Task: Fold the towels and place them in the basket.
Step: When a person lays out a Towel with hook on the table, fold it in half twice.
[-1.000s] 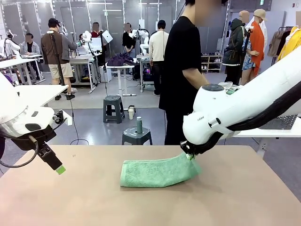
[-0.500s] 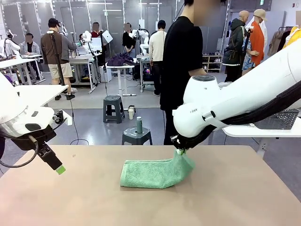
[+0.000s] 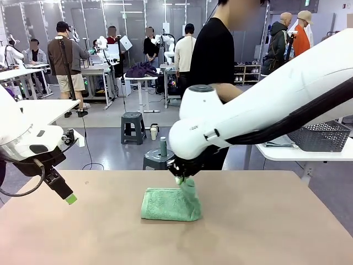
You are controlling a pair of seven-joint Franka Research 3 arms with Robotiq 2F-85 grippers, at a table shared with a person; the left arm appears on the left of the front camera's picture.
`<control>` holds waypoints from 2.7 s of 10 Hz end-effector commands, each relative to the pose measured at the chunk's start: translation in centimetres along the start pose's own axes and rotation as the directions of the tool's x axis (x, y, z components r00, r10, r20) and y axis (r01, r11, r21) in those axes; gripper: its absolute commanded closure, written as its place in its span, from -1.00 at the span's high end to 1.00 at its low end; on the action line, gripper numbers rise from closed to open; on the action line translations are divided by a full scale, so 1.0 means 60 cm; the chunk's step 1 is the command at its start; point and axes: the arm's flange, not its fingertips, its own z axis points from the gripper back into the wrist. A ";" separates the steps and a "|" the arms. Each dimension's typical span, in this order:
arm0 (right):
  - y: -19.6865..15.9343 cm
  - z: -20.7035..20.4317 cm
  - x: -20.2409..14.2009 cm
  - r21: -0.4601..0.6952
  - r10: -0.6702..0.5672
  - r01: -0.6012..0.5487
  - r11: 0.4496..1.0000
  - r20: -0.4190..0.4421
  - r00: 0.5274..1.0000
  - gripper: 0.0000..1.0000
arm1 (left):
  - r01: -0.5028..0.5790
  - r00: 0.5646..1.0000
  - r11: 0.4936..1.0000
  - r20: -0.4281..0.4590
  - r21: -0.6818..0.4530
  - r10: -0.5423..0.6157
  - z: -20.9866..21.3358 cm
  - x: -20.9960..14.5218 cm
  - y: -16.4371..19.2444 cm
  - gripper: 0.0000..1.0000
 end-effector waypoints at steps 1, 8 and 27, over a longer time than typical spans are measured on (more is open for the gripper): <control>0.046 -0.017 0.029 0.010 -0.073 0.073 0.997 -0.056 0.996 -1.00 | -0.011 1.000 1.000 -0.002 0.009 0.011 0.000 0.005 0.001 1.00; 0.147 -0.079 0.046 -0.016 -0.163 0.162 0.987 -0.110 0.981 -1.00 | -0.011 1.000 1.000 -0.002 0.009 0.011 0.000 0.005 0.001 1.00; 0.125 -0.057 0.049 0.012 -0.171 0.172 0.985 -0.070 0.983 1.00 | -0.011 1.000 1.000 -0.002 0.009 0.011 0.000 0.005 0.001 1.00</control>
